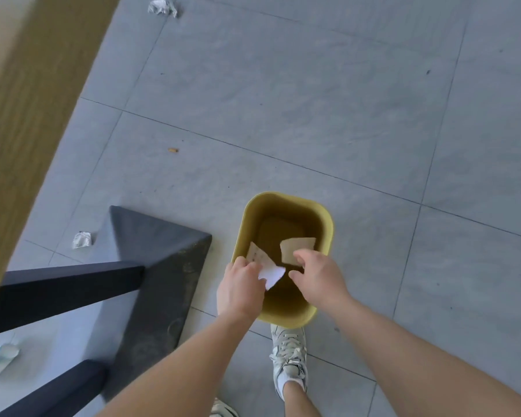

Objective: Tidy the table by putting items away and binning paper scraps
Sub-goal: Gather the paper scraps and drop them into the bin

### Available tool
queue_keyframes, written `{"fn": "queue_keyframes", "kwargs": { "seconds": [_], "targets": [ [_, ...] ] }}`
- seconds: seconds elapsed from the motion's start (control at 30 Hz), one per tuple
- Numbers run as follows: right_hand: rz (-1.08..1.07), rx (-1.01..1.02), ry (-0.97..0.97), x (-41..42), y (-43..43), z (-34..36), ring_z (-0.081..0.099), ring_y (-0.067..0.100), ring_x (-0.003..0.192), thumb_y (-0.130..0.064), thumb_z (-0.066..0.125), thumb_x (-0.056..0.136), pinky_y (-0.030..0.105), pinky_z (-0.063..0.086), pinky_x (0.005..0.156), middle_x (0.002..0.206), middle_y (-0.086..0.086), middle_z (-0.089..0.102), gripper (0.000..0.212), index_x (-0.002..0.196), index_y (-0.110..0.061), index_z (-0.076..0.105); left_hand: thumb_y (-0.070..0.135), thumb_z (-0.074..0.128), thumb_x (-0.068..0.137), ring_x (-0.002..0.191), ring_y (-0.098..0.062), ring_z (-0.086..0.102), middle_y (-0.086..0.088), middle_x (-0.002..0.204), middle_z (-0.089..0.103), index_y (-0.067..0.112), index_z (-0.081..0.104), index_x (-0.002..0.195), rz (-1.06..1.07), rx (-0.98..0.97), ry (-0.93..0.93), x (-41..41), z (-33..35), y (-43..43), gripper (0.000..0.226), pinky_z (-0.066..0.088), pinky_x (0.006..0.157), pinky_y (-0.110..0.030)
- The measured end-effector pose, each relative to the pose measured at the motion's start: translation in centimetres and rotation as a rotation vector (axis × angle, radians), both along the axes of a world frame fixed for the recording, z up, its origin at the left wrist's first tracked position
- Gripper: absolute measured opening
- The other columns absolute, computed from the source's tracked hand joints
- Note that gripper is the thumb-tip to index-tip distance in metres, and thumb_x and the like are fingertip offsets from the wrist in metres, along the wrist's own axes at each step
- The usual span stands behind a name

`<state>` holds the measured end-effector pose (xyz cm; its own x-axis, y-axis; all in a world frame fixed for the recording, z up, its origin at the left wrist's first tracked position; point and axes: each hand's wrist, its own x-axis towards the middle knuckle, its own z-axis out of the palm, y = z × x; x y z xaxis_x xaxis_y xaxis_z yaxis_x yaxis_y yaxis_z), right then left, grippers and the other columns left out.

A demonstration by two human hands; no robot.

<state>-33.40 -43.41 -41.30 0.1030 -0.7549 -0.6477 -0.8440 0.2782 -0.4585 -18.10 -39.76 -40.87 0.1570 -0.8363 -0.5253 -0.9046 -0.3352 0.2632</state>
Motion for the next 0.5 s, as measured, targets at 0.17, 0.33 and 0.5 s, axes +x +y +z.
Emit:
{"fn": "queue_keyframes", "kwargs": {
  "seconds": [0.17, 0.33, 0.5],
  "targets": [
    [-0.003, 0.011, 0.039, -0.4, 0.8, 2.0, 0.059, 0.021, 0.115, -0.023, 0.059, 0.093, 0.034, 0.051, 0.094, 0.127, 0.002, 0.063, 0.037, 0.13, -0.02, 0.055, 0.018, 0.05, 0.095, 0.096, -0.016, 0.05, 0.005, 0.103, 0.055, 0.028, 0.063, 0.12, -0.009, -0.016, -0.003, 0.9, 2.7, 0.8, 0.03, 0.048, 0.073, -0.022],
    [0.024, -0.012, 0.058, 0.1, 0.3, 6.5, 0.06, 0.021, 0.113, -0.024, 0.058, 0.092, 0.034, 0.05, 0.093, 0.125, 0.001, 0.063, 0.037, 0.129, -0.021, 0.056, 0.021, 0.049, 0.09, 0.083, -0.016, 0.047, 0.004, 0.096, 0.05, 0.025, 0.059, 0.112, -0.055, 0.012, -0.053, 1.5, 7.9, 0.4, 0.025, 0.053, 0.072, -0.032],
    [0.06, -0.098, 0.054, 1.3, -0.4, 13.2, 0.06, 0.02, 0.111, -0.023, 0.056, 0.09, 0.035, 0.05, 0.092, 0.121, -0.001, 0.063, 0.038, 0.128, -0.024, 0.056, 0.029, 0.045, 0.095, 0.08, -0.011, 0.043, 0.006, 0.096, 0.046, 0.027, 0.053, 0.117, -0.107, -0.054, -0.044, 1.2, 15.6, -0.3, 0.023, 0.043, 0.07, -0.024]
  ]
}}
